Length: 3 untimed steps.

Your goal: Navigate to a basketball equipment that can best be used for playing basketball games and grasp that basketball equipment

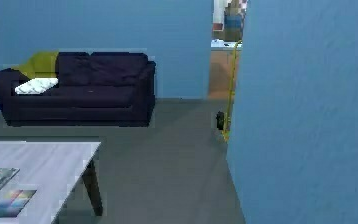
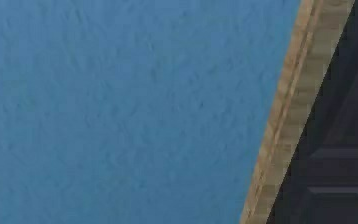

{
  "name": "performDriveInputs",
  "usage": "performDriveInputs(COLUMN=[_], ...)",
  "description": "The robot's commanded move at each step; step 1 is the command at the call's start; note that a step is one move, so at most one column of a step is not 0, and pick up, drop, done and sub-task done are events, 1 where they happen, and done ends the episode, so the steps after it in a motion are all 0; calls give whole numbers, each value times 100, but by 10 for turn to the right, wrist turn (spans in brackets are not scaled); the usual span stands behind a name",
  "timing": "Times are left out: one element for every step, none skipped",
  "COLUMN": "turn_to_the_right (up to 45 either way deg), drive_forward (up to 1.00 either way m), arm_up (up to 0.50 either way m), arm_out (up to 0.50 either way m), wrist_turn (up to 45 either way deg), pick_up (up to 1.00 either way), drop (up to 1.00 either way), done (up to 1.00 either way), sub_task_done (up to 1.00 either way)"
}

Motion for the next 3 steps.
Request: performDriveInputs(turn_to_the_right=[0,0,0], drive_forward=[100,100,75], arm_up=[0,0,0], arm_out=[0,0,0], wrist_turn=[0,0,0], pick_up=[0,0,0], drop=[0,0,0], done=[0,0,0], sub_task_done=[0,0,0])
